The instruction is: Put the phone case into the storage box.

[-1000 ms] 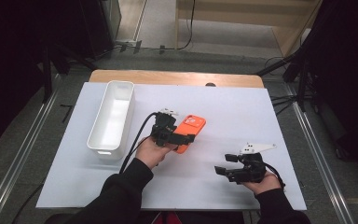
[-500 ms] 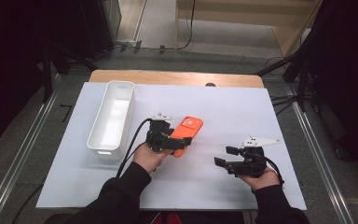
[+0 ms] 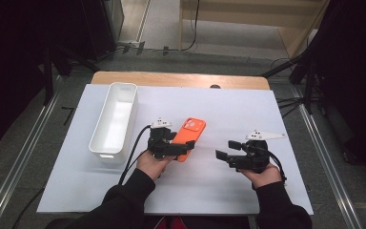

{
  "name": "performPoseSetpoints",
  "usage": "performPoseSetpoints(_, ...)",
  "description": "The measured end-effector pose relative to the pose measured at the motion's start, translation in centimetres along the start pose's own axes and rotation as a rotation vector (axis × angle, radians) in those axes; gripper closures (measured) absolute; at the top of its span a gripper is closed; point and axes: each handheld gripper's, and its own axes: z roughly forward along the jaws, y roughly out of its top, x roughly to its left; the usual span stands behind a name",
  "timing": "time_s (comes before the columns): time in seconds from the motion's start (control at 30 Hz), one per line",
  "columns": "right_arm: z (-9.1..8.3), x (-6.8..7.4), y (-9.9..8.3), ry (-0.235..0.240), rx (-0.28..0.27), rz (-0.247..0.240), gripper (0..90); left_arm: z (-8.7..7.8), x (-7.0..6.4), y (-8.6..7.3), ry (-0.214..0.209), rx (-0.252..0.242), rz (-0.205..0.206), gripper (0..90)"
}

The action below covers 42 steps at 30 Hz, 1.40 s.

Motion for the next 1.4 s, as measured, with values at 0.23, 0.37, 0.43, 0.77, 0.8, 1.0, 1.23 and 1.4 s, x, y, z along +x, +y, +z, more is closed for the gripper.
performPoseSetpoints(0.23, 0.5, 0.4, 1.3, -0.001, -0.007, 0.018, 23.7, -0.1, -0.1, -0.5, 0.017, -0.035, -0.003, 14.6)
performPoseSetpoints(0.37, 0.8, 0.4, 2.1, 0.008, -0.023, 0.030, 23.8, -0.2, -0.1, -0.6, 0.008, -0.054, -0.014, 14.6)
performPoseSetpoints(0.43, 0.9, 0.4, 2.3, 0.015, -0.029, 0.034, 23.8, -0.2, -0.2, -0.7, 0.012, -0.060, -0.015, 14.6)
performPoseSetpoints(0.77, 1.6, 0.2, 3.3, 0.018, -0.032, 0.043, 24.0, -0.1, -0.7, -1.3, 0.048, -0.106, -0.017, 14.6)
performPoseSetpoints(0.8, 1.7, 0.2, 3.4, 0.016, -0.032, 0.049, 24.1, -0.1, -0.7, -1.4, 0.048, -0.112, -0.018, 14.6)
performPoseSetpoints(1.0, 2.1, 0.1, 4.1, 0.021, -0.031, 0.077, 24.3, 0.2, -1.0, -1.6, 0.051, -0.111, -0.010, 14.6)
performPoseSetpoints(1.23, 2.8, 0.0, 5.0, 0.042, -0.035, 0.118, 25.0, 0.2, -1.1, -1.6, 0.042, -0.109, -0.004, 14.6)
performPoseSetpoints(1.4, 3.4, -0.3, 5.3, 0.041, -0.027, 0.134, 26.4, 0.3, -1.2, -1.6, 0.047, -0.113, 0.007, 14.6)
